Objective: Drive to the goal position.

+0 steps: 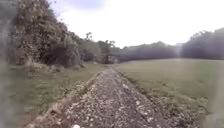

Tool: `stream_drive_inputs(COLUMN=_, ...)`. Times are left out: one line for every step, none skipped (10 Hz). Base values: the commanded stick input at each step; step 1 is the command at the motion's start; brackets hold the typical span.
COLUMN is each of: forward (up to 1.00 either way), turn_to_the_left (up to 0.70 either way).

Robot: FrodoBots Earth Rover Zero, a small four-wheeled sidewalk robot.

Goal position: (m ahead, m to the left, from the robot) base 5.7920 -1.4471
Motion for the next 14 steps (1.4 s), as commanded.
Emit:
stream_drive_inputs(forward=0.85, turn_to_the_left=0.00)
stream_drive_inputs(forward=0.85, turn_to_the_left=0.00)
stream_drive_inputs(forward=0.85, turn_to_the_left=0.00)
stream_drive_inputs(forward=0.85, turn_to_the_left=0.00)
stream_drive_inputs(forward=0.85, turn_to_the_left=0.00)
stream_drive_inputs(forward=0.85, turn_to_the_left=0.00)
stream_drive_inputs(forward=0.85, turn_to_the_left=0.00)
stream_drive_inputs(forward=0.85, turn_to_the_left=0.00)
stream_drive_inputs(forward=0.85, turn_to_the_left=0.00)
stream_drive_inputs(forward=0.85, turn_to_the_left=0.00)
stream_drive_inputs(forward=0.85, turn_to_the_left=0.00)
stream_drive_inputs(forward=0.85, turn_to_the_left=0.00)
stream_drive_inputs(forward=0.85, turn_to_the_left=0.00)
stream_drive_inputs(forward=0.85, turn_to_the_left=0.00)
